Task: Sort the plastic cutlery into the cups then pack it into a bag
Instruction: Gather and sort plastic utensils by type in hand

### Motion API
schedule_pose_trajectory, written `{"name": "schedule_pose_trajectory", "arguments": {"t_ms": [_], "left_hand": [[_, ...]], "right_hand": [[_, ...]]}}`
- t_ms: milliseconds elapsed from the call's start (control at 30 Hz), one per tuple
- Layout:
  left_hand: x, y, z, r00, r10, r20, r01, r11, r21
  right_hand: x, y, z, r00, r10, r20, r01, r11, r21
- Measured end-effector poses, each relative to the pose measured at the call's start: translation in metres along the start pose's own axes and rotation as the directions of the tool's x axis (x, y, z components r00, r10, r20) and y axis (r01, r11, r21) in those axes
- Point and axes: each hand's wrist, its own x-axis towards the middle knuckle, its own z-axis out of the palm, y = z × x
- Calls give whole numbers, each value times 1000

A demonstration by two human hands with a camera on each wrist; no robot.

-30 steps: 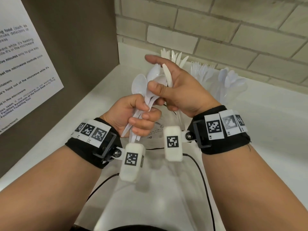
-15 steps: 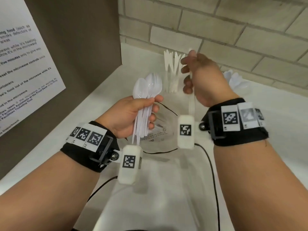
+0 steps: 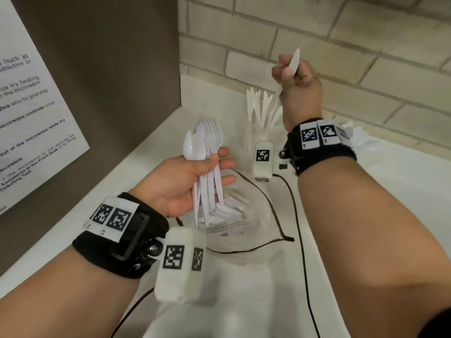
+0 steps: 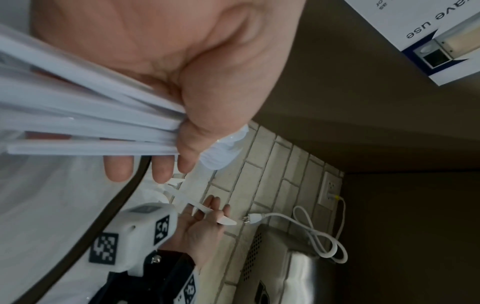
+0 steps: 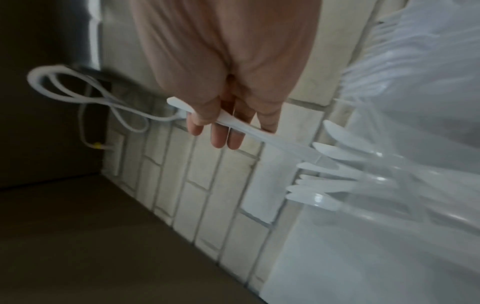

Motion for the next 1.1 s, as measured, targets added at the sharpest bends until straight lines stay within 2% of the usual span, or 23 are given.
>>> {"name": "schedule_pose_trajectory", "arguments": {"t_ms": [133, 200, 267, 300, 433, 533, 600, 667, 733, 867, 967, 1100], "left_hand": [[8, 0, -1, 1000, -1, -23, 0, 999, -36], [9, -1, -1, 1000, -11, -19, 10, 999, -42], [10, -2, -1, 1000, -21, -18, 20, 999, -41], [10, -3, -1, 1000, -23, -19, 22, 999, -36], [5, -3, 1, 1000, -14, -17, 13, 1000, -5], [0, -1, 6, 1000, 14, -15, -13, 1000, 27], [-4, 0, 12, 999, 45, -14, -45, 998, 36], [-8, 0, 19, 997, 78, -22, -77, 996, 48], [-12, -1, 26, 991, 134, -21, -131, 988, 85], [-21, -5, 38, 978, 209, 8, -206, 959, 194], [-26, -7, 42, 981, 192, 18, -192, 958, 212], [-30, -9, 44, 983, 152, 105, -166, 975, 146]], "right_hand": [[14, 35, 5, 981, 190, -38, -193, 975, -106], [20, 45, 5, 958, 284, -42, -285, 926, -248], [21, 43, 3, 949, 312, -45, -301, 851, -431], [20, 38, 3, 953, 299, -45, -285, 840, -462], [2, 5, -6, 977, 211, -36, -207, 888, -412], [-38, -37, -9, 978, 186, 96, -145, 933, -329], [-69, -63, -9, 932, 236, 274, -134, 929, -345], [-93, -76, -8, 874, 302, 380, -131, 900, -415], [-109, -81, -6, 860, 332, 387, -133, 878, -460], [-129, -77, -3, 907, 270, 323, -97, 880, -464], [-137, -75, -5, 913, 259, 315, -99, 891, -444], [-143, -77, -13, 893, 314, 324, -199, 919, -341]]}}
